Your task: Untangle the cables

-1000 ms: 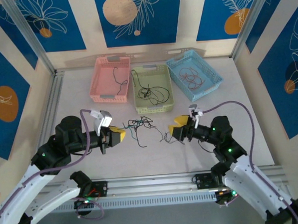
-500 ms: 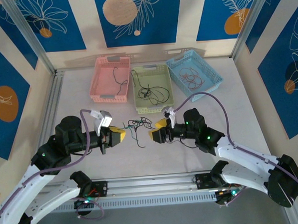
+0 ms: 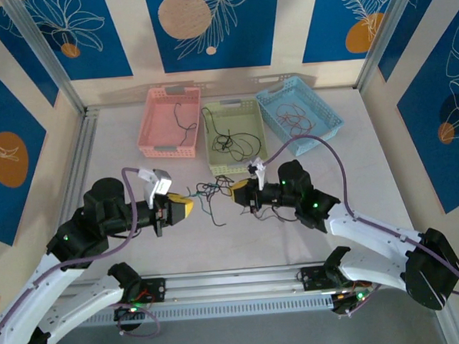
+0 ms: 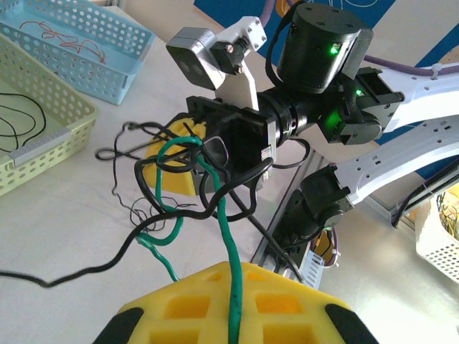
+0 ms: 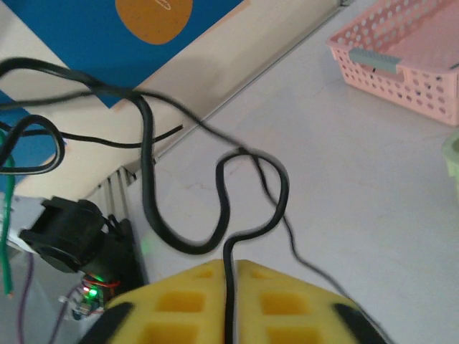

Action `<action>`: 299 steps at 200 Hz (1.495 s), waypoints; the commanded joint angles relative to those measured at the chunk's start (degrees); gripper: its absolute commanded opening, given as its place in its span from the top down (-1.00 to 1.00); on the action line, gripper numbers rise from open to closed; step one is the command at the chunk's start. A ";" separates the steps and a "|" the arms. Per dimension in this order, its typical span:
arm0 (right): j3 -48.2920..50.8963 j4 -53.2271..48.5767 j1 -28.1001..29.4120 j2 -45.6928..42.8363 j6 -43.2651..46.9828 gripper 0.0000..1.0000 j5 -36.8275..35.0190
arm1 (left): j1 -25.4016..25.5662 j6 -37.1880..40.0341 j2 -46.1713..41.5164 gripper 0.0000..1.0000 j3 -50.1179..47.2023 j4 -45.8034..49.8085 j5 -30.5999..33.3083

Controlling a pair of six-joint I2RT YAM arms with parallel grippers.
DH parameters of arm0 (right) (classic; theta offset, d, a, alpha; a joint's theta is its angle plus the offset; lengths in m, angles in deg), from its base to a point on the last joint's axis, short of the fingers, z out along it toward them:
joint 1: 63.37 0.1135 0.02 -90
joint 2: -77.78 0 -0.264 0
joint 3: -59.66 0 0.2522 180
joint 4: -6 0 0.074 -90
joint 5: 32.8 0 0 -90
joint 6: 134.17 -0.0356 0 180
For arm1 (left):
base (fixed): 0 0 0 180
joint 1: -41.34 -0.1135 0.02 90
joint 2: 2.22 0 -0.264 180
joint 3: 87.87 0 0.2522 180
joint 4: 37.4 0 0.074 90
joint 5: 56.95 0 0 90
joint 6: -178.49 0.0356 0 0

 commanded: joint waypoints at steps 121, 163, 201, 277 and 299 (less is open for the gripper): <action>14.90 -3.84 -39.62 -7.30 -13.69 1.00 -11.00 | 0.35 4.03 -12.60 1.00 12.08 15.02 11.28; 15.88 -6.35 -42.07 -9.11 -14.77 1.00 -12.24 | 0.36 4.39 -13.28 1.00 12.63 16.26 12.67; 17.84 -1.18 -41.97 -12.26 -15.51 1.00 -6.96 | 0.36 4.13 -12.67 1.00 11.06 15.12 11.48; 11.59 -4.19 -29.96 -17.61 -7.04 -0.15 -1.44 | 0.36 0.46 -7.87 1.00 5.97 3.63 5.50; 9.42 -6.91 -24.71 -18.97 -3.75 -0.46 -4.65 | 0.36 -1.16 -6.26 1.00 5.22 0.50 4.87</action>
